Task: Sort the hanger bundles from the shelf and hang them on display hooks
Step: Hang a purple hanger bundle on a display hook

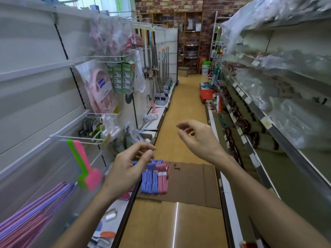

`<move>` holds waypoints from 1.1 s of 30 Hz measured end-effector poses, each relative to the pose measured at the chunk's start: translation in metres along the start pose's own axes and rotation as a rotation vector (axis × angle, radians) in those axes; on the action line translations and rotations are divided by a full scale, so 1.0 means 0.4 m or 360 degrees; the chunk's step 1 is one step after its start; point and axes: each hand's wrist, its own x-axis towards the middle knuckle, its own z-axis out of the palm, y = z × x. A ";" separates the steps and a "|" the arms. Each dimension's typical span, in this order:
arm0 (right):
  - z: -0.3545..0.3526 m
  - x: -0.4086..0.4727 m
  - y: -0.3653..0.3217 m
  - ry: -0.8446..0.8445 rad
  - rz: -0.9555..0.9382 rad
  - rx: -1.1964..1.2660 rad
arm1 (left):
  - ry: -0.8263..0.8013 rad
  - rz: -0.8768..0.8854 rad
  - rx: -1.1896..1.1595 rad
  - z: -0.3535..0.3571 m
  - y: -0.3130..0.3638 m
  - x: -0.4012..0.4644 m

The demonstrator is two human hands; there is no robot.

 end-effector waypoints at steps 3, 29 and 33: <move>0.022 0.063 0.072 -0.0001 0.0019 -0.0053 | 0.0008 -0.0023 -0.0027 0.016 -0.053 0.096; 0.357 0.562 0.962 -0.0436 0.0506 -0.0151 | -0.0058 -0.0413 0.0251 0.340 -0.749 0.819; 0.521 0.542 1.147 -0.0526 0.0607 -0.0155 | -0.0099 -0.0498 0.0261 0.421 -0.984 0.831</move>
